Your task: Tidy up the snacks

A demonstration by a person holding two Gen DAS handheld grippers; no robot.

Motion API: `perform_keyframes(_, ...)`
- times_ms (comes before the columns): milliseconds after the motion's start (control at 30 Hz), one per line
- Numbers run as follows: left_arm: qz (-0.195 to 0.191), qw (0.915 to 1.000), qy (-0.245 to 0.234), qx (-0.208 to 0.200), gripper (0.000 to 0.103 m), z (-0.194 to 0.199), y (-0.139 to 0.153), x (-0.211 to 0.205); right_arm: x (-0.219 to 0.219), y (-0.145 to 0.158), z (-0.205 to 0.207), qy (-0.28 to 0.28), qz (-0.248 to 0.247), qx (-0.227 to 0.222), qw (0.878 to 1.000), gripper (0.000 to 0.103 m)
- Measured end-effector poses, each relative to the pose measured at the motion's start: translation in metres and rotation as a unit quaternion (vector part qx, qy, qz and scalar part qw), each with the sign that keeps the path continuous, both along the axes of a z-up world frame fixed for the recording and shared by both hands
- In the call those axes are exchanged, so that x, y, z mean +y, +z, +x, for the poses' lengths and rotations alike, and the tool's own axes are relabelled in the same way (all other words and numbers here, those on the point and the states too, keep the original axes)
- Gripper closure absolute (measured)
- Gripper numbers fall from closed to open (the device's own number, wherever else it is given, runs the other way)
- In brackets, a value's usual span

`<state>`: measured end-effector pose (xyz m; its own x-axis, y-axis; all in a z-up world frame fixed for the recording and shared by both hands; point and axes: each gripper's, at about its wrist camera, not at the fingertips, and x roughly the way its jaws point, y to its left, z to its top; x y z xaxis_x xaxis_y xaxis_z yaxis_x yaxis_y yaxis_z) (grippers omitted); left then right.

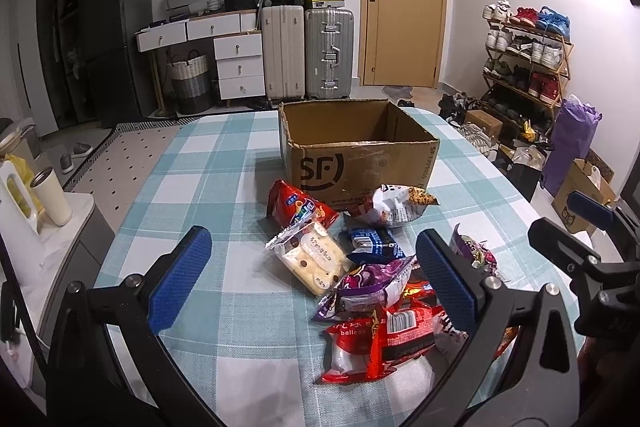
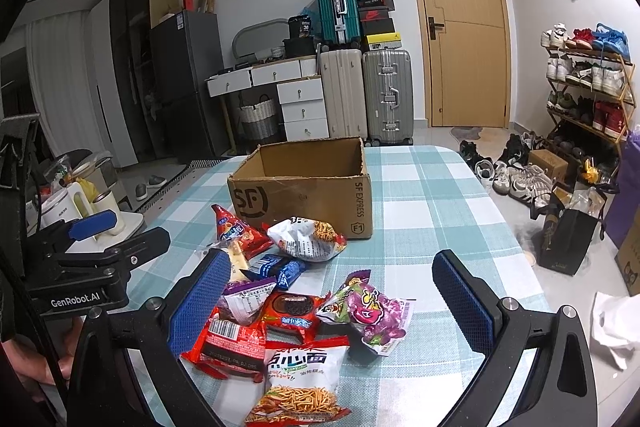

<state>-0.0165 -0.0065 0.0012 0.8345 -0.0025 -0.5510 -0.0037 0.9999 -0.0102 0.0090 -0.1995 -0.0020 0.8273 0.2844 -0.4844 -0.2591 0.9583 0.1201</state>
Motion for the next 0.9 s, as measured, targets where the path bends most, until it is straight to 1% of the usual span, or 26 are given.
perform_keyframes(900,0.001,1.0,-0.003,0.004,0.001,0.0008,-0.0029,0.0002,-0.0023,0.0006,-0.0024,-0.003,-0.005,0.001,1.0,0.0)
